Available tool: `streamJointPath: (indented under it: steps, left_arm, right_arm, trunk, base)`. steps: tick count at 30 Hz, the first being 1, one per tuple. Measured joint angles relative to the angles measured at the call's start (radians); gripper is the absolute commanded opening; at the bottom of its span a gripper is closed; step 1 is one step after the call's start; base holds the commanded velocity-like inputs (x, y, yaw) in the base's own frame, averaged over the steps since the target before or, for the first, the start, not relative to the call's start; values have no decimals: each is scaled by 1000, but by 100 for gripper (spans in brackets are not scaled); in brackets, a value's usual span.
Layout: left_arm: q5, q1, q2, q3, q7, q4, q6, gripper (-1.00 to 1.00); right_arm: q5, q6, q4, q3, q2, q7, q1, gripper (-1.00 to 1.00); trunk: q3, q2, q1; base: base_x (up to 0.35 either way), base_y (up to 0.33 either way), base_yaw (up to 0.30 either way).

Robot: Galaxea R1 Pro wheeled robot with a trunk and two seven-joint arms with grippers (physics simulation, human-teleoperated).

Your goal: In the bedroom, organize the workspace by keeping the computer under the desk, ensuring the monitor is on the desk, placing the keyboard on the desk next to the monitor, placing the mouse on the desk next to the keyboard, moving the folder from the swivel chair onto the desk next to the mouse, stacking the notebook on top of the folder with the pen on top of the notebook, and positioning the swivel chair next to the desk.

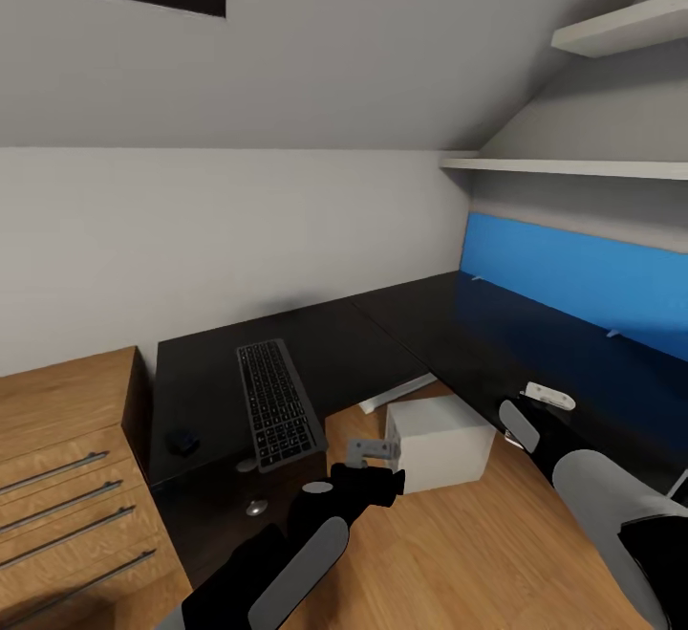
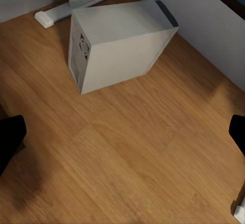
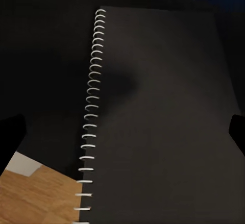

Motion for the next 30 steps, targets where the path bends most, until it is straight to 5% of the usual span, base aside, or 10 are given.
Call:
streamJointPath:
  steps: [5, 9, 10, 30]
  left_arm:
    - [0, 0, 0, 0, 1, 0, -1, 100]
    - [-1, 0, 0, -1, 2, 31, -1, 100]
    - [-3, 0, 0, -1, 2, 35, -3, 100]
    - [-4, 0, -1, -3, 1, 36, -2, 100]
  right_arm:
    - [0, -1, -1, 0, 0, -2, 0, 100]
    - [1, -89, 5, -2, -2, 1, 0, 100]
    - [3, -192, 9, -2, -7, 2, 0, 100]
    - [-1, -269, 56, -19, -27, 1, 0, 100]
  trunk:
    - [0, 0, 0]
    - [0, 0, 0]
    - [0, 0, 0]
    - [0, 0, 0]
  base:
    - [96, 0, -1]
    - [116, 0, 0]
    - [256, 0, 0]
    - [126, 0, 0]
